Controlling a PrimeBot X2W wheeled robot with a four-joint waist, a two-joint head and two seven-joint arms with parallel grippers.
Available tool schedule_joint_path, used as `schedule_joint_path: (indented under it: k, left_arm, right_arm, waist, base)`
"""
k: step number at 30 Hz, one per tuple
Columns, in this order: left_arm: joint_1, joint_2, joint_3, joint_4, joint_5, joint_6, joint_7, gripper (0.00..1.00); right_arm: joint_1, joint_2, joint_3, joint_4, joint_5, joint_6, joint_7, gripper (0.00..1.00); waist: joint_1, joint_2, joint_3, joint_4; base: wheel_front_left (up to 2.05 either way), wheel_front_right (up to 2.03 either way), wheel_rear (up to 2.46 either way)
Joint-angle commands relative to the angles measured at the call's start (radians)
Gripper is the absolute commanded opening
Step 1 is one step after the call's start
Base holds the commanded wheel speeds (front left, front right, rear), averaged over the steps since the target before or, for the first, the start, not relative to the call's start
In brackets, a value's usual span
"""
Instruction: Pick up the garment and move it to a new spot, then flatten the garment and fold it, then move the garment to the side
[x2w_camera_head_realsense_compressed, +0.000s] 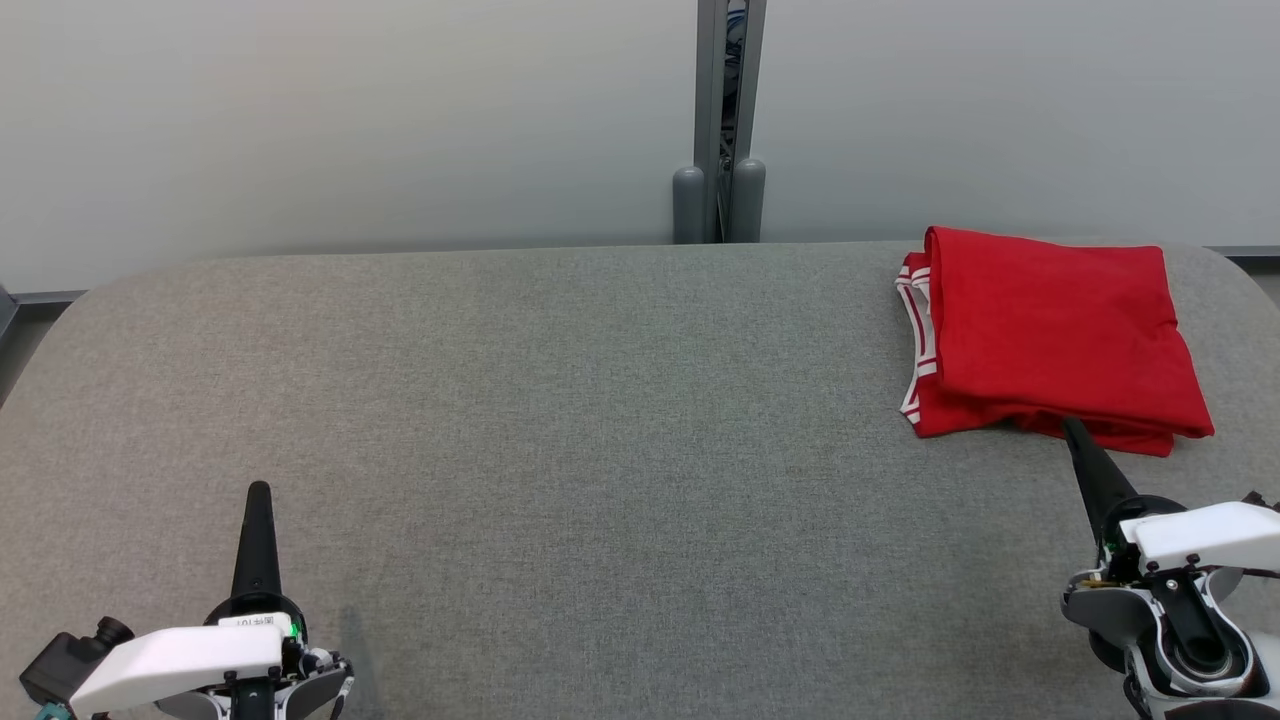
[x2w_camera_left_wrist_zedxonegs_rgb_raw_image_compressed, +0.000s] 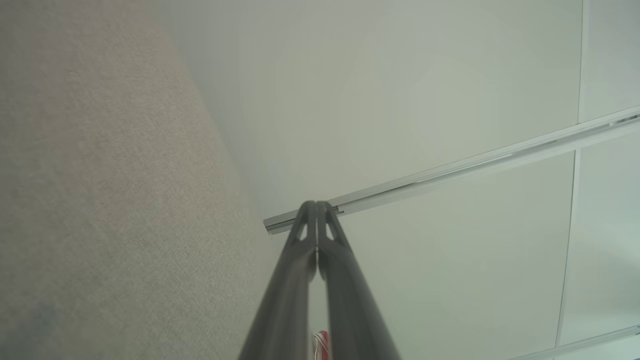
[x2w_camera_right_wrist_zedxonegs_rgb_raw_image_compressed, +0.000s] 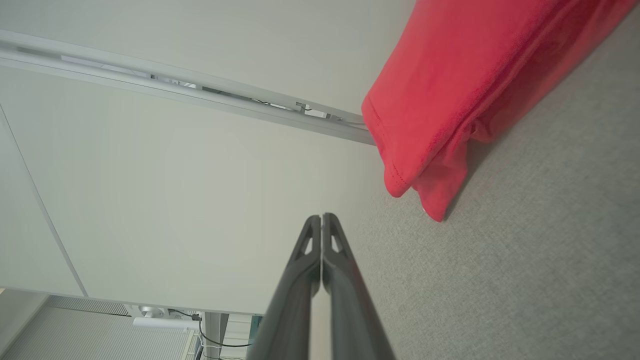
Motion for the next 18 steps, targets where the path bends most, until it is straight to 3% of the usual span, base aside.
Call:
schedule_joint_path:
  k: [1,18]
  left_arm:
    - [-0.029,0.008,-0.001,-0.004,-0.025,-0.008,0.003,0.00]
    - [-0.047,0.009,-0.007,0.000,-0.153,-0.008,0.018,0.00]
  right_arm:
    - [-0.017,-0.010,-0.007,-0.008,0.026,0.000,0.011,0.00]
    - [-0.032,-0.011,-0.031,-0.010,0.142,0.000,0.058,0.00]
  waist:
    - [0.0000,0.0000,0.001,0.000]
    - [0.0000,0.0000,0.006,0.004]
  base:
    - [0.00,0.00,0.00]
    - [0.00,0.00,0.00]
